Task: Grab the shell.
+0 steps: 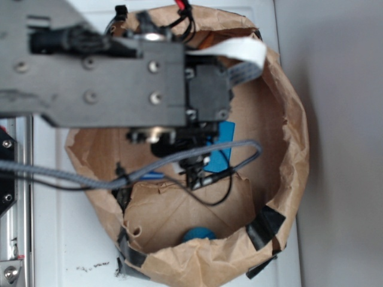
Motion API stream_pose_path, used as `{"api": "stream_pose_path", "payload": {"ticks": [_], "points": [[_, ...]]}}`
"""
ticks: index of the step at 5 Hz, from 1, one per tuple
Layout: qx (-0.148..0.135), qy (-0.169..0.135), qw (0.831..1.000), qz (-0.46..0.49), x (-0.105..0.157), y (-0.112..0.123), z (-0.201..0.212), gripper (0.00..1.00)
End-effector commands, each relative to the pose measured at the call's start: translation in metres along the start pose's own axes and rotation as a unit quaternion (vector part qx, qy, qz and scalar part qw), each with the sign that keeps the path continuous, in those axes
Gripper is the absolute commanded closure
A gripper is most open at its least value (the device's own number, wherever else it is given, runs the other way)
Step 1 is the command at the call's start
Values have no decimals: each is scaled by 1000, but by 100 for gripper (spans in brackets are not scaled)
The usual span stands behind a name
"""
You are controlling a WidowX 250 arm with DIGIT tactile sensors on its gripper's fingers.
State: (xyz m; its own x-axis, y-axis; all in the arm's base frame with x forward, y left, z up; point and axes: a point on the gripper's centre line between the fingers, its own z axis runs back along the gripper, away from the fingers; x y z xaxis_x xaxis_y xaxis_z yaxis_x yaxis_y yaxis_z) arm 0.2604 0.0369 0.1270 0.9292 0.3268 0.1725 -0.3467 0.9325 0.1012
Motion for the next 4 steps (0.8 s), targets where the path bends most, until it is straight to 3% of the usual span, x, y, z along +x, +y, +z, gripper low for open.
{"api": "stream_pose_path", "payload": {"ticks": [1, 2, 3, 4], "points": [[-4, -24, 999, 21, 11, 12, 14, 0], [-4, -24, 999, 21, 11, 12, 14, 0], [-46, -3, 990, 130, 19, 9, -12, 0], [-70, -22, 988, 136, 25, 12, -29, 0]]}}
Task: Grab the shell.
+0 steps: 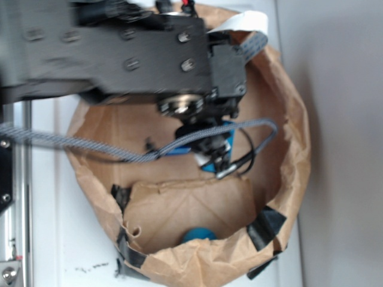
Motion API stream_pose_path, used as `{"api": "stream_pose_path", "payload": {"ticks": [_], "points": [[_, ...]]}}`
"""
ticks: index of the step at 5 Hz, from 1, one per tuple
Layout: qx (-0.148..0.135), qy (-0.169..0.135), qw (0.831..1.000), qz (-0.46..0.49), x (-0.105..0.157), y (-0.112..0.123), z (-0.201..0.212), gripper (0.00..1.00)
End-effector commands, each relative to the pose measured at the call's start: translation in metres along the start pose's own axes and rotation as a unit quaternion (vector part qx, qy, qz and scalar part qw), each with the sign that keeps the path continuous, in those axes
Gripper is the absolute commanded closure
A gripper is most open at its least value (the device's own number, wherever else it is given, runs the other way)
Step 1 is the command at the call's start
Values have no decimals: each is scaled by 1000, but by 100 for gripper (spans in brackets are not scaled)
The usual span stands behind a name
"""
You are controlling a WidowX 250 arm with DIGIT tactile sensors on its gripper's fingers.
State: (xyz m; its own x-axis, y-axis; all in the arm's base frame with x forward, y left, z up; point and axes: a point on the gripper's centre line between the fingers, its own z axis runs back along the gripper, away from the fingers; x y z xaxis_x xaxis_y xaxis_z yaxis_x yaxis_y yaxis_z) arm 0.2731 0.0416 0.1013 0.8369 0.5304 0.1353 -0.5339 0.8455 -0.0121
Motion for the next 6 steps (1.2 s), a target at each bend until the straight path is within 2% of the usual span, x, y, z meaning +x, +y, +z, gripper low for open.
{"api": "stream_pose_path", "payload": {"ticks": [1, 2, 3, 5, 6], "points": [[-69, -40, 997, 24, 29, 25, -11, 0], [-84, -29, 996, 31, 45, 36, -23, 0], [-69, -29, 996, 47, 52, 40, -31, 0], [-19, -17, 999, 35, 64, 16, -51, 0], [-13, -11, 999, 42, 61, 18, -53, 0]]}}
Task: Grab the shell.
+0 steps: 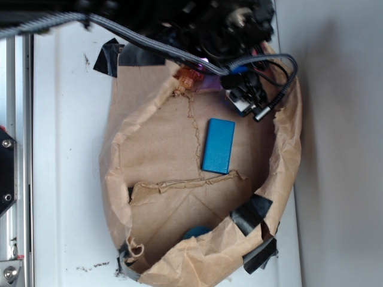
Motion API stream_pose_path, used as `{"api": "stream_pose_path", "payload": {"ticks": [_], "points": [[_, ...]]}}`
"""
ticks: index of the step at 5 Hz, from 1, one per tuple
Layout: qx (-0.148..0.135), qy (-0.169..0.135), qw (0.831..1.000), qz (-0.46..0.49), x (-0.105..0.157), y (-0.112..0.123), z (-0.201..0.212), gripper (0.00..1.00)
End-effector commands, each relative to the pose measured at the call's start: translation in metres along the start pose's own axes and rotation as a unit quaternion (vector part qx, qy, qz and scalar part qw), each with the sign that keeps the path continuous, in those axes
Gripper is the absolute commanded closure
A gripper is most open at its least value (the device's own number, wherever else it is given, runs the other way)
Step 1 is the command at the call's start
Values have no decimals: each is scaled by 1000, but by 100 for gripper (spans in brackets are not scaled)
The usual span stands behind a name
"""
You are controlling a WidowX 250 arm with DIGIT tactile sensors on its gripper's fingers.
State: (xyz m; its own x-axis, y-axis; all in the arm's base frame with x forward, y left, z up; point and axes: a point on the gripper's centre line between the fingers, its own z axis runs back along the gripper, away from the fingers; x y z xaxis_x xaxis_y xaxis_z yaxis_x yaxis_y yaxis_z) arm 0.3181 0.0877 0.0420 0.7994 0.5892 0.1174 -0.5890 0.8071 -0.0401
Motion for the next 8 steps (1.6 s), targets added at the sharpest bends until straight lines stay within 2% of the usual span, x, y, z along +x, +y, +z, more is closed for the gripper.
{"api": "stream_pose_path", "payload": {"ticks": [1, 2, 3, 4, 5, 6, 7, 8], "points": [[-35, -24, 999, 23, -2, 5, 41, 0], [-62, -18, 996, 67, -11, 7, 63, 0], [-56, -13, 992, 113, -20, 3, 69, 0], [-32, -19, 989, 142, -22, 6, 57, 0], [-16, -3, 988, 156, -17, 13, 41, 0], [8, -4, 988, 152, -14, 14, 25, 0], [34, -11, 990, 134, -12, 8, 9, 0], [75, -14, 989, 130, -11, 7, -10, 0]]}}
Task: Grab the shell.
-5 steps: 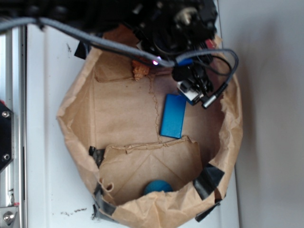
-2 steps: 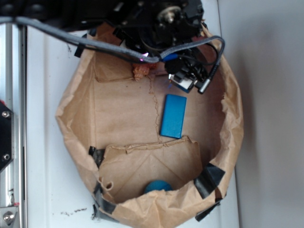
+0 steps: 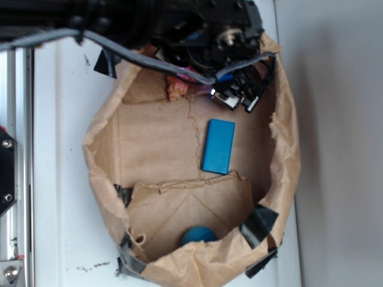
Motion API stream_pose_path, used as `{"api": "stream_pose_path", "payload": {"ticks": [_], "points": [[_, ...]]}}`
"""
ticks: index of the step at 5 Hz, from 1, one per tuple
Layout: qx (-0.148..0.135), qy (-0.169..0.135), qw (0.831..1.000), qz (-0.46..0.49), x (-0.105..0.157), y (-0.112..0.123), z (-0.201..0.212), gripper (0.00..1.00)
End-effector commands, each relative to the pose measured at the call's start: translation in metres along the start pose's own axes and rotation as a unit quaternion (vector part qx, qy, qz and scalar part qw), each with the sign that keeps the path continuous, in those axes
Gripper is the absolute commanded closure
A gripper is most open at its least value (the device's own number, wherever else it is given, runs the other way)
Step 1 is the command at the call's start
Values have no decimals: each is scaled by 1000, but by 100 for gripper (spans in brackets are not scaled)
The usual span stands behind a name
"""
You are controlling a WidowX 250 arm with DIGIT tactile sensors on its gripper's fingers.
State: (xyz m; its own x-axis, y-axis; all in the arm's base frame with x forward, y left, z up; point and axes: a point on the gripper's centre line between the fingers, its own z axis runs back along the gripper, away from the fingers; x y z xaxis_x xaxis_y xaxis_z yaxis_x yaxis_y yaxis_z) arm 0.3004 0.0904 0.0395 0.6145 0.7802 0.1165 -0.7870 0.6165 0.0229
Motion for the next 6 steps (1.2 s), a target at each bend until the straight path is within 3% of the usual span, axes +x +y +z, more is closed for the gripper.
{"api": "stream_pose_path", "payload": {"ticks": [1, 2, 3, 6], "points": [[41, -1, 999, -17, 4, -7, -23, 0], [28, -9, 999, -25, 5, -10, -16, 22], [10, -12, 1000, -27, 4, -10, -5, 100], [-33, -34, 998, -48, -3, -9, 25, 100]]}}
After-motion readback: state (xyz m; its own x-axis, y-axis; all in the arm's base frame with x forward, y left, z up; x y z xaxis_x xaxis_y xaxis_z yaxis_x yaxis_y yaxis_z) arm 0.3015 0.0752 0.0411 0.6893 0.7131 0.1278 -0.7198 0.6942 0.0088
